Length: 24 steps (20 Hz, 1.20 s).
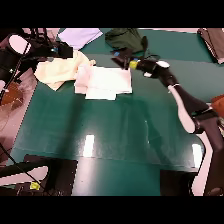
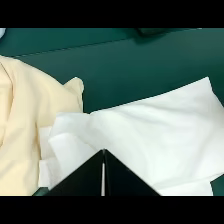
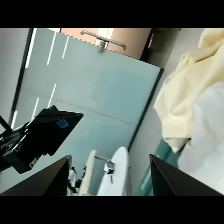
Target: Fold the shirts.
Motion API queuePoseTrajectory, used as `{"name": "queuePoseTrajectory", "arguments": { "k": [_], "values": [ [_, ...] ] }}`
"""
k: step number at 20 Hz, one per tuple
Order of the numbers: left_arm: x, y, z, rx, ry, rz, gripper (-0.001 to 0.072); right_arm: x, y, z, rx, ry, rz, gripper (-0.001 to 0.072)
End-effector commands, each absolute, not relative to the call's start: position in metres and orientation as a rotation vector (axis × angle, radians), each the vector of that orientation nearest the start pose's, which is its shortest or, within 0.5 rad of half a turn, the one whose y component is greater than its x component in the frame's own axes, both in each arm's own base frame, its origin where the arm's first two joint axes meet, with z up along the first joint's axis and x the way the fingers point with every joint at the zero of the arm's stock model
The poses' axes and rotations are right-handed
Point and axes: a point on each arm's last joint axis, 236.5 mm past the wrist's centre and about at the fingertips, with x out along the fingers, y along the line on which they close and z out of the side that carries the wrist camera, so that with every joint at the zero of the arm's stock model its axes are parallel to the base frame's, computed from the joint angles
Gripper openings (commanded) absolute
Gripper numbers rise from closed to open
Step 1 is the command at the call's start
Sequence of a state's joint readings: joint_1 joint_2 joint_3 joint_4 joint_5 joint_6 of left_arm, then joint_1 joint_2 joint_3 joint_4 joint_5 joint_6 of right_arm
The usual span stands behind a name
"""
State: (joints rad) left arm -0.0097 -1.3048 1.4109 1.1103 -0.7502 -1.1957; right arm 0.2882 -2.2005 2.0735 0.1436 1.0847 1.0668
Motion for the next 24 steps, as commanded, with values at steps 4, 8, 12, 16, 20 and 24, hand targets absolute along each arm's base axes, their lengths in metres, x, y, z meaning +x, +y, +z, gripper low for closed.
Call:
{"name": "queuePoseTrajectory", "arguments": {
  "k": [4,8,12,16,20,24],
  "values": [
    [0.497,-0.078,0.164,-0.023,0.634,-0.343,0.0023,0.548,0.239,0.010,0.675,1.223,0.723,0.0648],
    [0.496,-0.079,0.163,-0.023,0.638,-0.345,0.0023,0.555,0.240,-0.027,0.633,1.223,0.625,0.0666],
    [0.492,-0.080,0.163,-0.010,0.652,-0.358,0.0023,0.545,0.250,-0.065,0.531,1.269,0.582,0.0684],
    [0.490,-0.081,0.164,-0.010,0.654,-0.361,0.0023,0.537,0.303,-0.074,0.575,1.297,0.689,0.0684],
    [0.487,-0.081,0.168,-0.007,0.646,-0.362,0.0024,0.536,0.335,-0.075,0.642,1.271,0.715,0.0629],
    [0.486,-0.081,0.169,-0.007,0.647,-0.364,0.0024,0.537,0.354,-0.040,0.708,1.192,0.824,0.0017]
  ]
}}
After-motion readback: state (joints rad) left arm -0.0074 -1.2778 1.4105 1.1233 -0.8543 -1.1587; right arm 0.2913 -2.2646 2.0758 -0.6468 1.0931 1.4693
